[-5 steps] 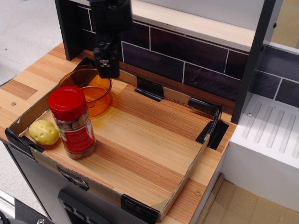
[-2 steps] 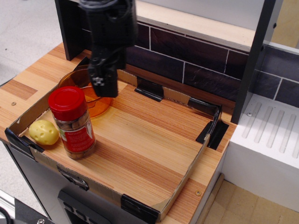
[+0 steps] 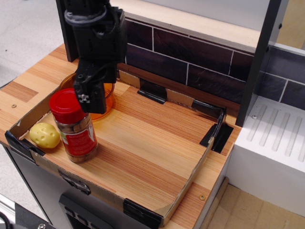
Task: Topple basil bottle
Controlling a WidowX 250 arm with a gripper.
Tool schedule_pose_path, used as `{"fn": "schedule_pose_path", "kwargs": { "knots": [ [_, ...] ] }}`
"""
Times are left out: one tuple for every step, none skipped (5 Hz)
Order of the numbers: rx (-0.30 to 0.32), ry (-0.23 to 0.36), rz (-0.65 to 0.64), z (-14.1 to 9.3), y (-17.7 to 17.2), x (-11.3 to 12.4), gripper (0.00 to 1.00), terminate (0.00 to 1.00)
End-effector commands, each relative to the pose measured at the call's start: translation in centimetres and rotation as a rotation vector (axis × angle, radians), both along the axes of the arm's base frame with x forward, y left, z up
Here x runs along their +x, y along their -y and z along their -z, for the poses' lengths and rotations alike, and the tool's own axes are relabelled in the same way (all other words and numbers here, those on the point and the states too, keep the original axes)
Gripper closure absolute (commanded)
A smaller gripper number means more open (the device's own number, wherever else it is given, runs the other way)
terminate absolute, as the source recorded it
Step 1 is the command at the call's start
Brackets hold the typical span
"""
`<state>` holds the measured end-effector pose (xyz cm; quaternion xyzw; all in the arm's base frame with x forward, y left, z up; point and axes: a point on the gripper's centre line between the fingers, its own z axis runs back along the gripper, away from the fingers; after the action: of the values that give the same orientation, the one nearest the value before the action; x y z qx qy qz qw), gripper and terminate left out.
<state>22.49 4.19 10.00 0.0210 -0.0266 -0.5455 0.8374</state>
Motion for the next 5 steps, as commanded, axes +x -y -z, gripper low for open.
{"fn": "schedule_pose_path", "kwargs": {
  "knots": [
    [0.02, 0.046, 0.02, -0.9, -1.3, -1.0, 0.0, 0.0],
    [0.034, 0.052, 0.017, -0.6, -2.0, -1.4, 0.0, 0.0],
    [0.05, 0.061, 0.011, -0.4, -2.6, -1.6, 0.0, 0.0],
    [0.074, 0.064, 0.001, 0.0, -3.3, -1.7, 0.0, 0.0],
    [0.085, 0.054, -0.008, 0.1, -3.9, -1.8, 0.0, 0.0]
  ]
}}
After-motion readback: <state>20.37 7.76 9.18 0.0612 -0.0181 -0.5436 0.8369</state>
